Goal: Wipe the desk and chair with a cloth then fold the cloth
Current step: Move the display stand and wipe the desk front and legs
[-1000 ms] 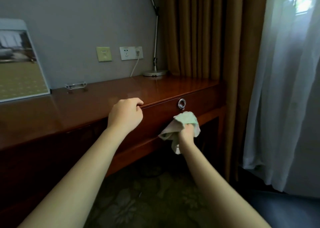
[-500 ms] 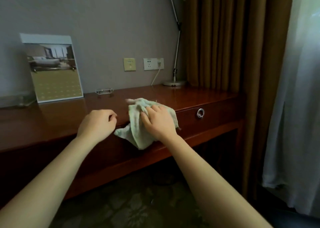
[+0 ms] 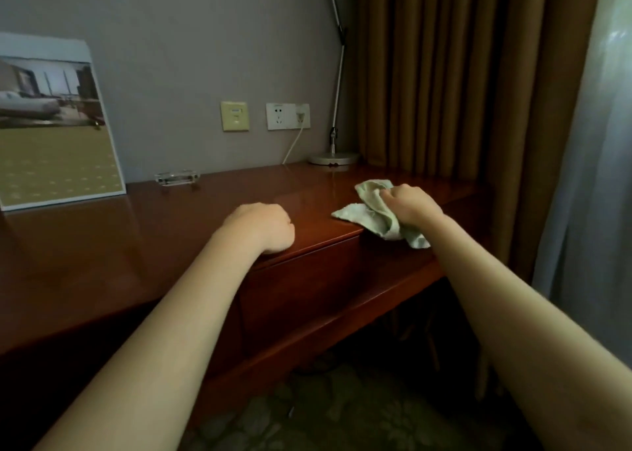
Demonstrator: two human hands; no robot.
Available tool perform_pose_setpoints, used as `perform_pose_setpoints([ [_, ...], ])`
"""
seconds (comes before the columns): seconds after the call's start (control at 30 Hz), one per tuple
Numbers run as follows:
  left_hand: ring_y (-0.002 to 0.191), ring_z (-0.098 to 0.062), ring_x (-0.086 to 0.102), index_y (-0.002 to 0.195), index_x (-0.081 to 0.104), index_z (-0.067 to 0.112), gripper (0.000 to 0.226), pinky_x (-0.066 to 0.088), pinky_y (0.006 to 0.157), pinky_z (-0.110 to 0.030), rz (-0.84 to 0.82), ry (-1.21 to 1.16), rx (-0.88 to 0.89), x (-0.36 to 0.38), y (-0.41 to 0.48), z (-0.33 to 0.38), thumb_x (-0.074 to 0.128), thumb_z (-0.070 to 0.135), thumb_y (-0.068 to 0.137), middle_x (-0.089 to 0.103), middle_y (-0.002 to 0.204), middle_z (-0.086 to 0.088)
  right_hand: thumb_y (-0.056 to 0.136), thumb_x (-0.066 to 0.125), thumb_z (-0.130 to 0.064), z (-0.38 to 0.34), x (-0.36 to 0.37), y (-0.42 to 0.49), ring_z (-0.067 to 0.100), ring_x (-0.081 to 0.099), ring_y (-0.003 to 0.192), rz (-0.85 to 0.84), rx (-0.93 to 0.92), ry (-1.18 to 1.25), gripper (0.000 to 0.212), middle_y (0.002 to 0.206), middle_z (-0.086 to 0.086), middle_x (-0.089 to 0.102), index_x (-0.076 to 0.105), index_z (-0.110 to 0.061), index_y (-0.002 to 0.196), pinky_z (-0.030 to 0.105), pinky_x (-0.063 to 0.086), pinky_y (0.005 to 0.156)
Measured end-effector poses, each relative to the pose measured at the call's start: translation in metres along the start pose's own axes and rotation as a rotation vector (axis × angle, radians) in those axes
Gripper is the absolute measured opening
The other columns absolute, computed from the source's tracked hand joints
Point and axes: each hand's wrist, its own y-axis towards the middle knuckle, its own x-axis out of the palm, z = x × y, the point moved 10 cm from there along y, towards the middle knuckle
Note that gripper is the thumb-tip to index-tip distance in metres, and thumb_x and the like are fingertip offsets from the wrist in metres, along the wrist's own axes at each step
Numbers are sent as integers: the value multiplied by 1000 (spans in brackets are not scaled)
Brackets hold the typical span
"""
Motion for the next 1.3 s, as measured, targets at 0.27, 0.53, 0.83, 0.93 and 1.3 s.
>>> perform_pose_setpoints([
  [0.27, 146, -27, 11, 150, 15, 37, 54, 17, 116, -47, -428, -158, 89, 28, 42, -4, 30, 46, 99, 7, 159, -4, 102, 27, -39, -126, 42, -52, 29, 51, 118, -260, -310, -191, 44, 128, 12, 56, 55, -15, 124, 38, 38, 96],
  [0.53, 146, -21, -9, 149, -3, 42, 60, 4, 117, -50, -510, -251, -193, 31, -38, -122, 20, 58, 96, -13, 159, 1, 72, -22, -72, -125, 51, -86, 21, 18, 144, -472, -284, -205, 101, 154, 0, 29, 30, -27, 146, 39, 12, 116],
  [0.83, 146, -26, -2, 149, -5, 40, 62, 26, 113, -49, -730, -261, -574, -6, -257, -276, 33, 43, 100, -14, 159, -1, 99, 34, -21, -173, 56, -158, 31, 7, 146, -623, -13, -152, 53, 158, 9, 13, 19, -20, 150, 46, 11, 119],
  [0.93, 145, -29, 12, 151, 3, 34, 63, 29, 113, -45, -855, -312, -638, -27, -324, -302, 39, 33, 100, -9, 159, -4, 93, 50, -15, -271, 59, -226, 30, 14, 144, -796, -300, -140, 57, 156, 7, 17, 31, -21, 146, 45, 9, 119],
  [1.3, 145, -27, 11, 152, 15, 22, 60, 24, 115, -41, -786, -488, -759, -53, -433, -394, 43, 31, 99, 1, 160, -4, 99, 40, -22, -506, 101, -411, 27, 14, 143, -1014, -952, -293, 52, 154, 7, 21, 24, -20, 148, 41, 14, 118],
])
